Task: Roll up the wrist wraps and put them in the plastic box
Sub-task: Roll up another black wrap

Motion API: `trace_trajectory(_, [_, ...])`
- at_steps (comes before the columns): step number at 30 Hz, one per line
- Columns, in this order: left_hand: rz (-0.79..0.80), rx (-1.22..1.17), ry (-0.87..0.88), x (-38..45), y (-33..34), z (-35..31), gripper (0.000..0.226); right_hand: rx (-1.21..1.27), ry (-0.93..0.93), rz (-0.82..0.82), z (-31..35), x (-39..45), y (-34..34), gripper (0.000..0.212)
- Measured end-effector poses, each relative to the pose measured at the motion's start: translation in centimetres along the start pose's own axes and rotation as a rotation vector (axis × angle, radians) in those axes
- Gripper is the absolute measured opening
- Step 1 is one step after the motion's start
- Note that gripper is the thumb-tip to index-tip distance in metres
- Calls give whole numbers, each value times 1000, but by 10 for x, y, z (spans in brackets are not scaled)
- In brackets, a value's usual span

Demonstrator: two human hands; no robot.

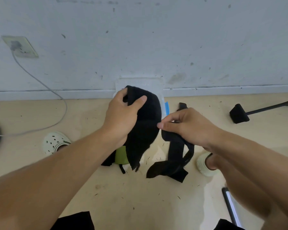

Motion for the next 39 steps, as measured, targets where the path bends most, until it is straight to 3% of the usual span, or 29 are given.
trace_trajectory(5, [219, -11, -157, -10, 3, 3, 47, 365, 0, -155, 5, 2, -9, 17])
trace_trajectory(9, [234, 114, -121, -11, 4, 15, 49, 504, 67, -197, 2, 6, -18, 20])
trace_trajectory(16, [182, -84, -224, -8, 5, 9, 33, 333, -22, -84, 0, 1, -13, 15])
trace_trajectory(21, [149, -217, -532, -3, -1, 9, 71, 12, -152, -83, -3, 3, -16, 4])
trace_trajectory(24, [125, -182, -598, -4, -4, 10, 58, -123, -261, 2, -2, 1, -16, 10])
trace_trajectory(27, [84, -124, -562, -5, -3, 13, 39, -233, -277, 30, -4, 2, -16, 5])
trace_trajectory(33, [42, -182, -417, -1, -2, 11, 37, -180, -188, -80, -12, 4, -21, 19])
trace_trajectory(36, [35, -177, -364, 1, -2, 12, 35, -124, -169, -50, -13, 2, -24, 24])
trace_trajectory(39, [25, -243, -367, 0, 0, 10, 34, -17, -180, 59, -10, -3, -22, 7])
Point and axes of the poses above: each hand's wrist, its own x-axis towards the middle knuckle, its own y-axis out of the palm, z = x × y, the point moved 1 cm from there along x, towards the middle knuckle, and after that the axes turned 13 degrees about -x, right-handed, at the moved point
